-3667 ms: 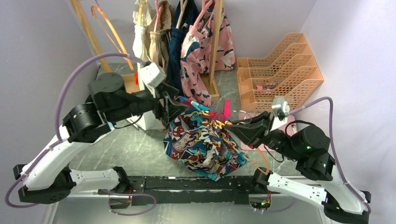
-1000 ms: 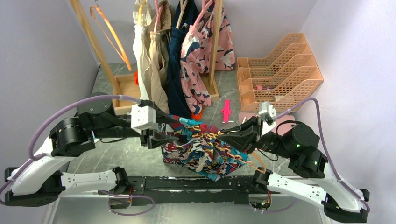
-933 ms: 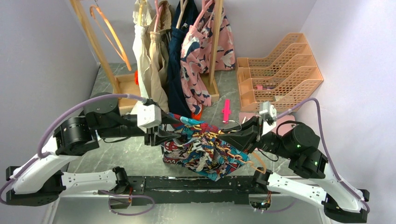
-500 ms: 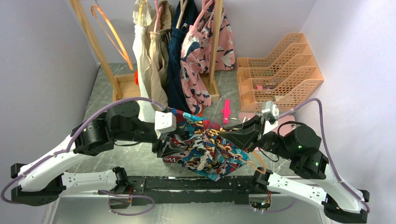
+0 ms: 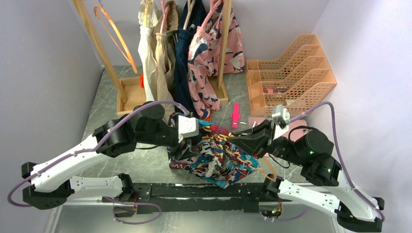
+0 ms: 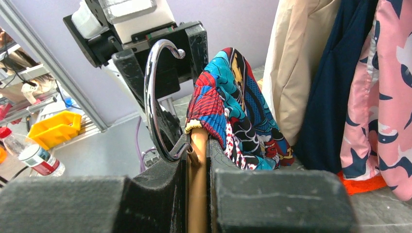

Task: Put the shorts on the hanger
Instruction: Hang the shorts on the hanger.

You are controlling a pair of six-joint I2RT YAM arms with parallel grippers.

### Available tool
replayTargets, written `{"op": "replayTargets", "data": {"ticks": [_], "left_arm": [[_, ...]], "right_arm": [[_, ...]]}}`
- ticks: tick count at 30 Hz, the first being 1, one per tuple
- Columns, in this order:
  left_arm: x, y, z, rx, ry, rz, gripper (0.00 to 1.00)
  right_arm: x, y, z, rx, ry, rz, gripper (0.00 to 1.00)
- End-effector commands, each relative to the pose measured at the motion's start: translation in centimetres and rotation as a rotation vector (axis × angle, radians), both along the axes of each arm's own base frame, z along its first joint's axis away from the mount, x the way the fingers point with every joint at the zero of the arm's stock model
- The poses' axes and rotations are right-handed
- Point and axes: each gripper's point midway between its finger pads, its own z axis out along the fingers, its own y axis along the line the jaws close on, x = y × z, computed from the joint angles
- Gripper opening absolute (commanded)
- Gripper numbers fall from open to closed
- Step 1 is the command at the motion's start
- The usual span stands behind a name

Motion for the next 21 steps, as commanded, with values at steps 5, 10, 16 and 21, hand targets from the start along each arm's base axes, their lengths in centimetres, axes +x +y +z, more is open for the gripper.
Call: {"op": "replayTargets", "data": {"ticks": [5, 10, 16, 21], "left_arm": [[1.3, -0.9, -0.5, 0.011, -0.047, 0.027, 0.32], [2.1, -0.7, 2.7, -0.069, -0.108, 0.067, 0.07], [1.3, 0.0, 10.4, -0.227, -0.208, 0.035, 0.07], [0.0, 0.5, 15.2, -0.33, -0.262, -0.026, 0.07]], "right_arm": [[-0.5, -0.4, 3.0, 0.105, -0.051, 0.011, 0.0], [-0.4, -0.8, 2.9, 0.092, -0.045, 0.0, 0.0], [-0.3, -1.3, 2.3, 0.053, -0.034, -0.022, 0.0], [-0.2, -1.5, 1.8, 0.051, -0.024, -0.031, 0.0]]}}
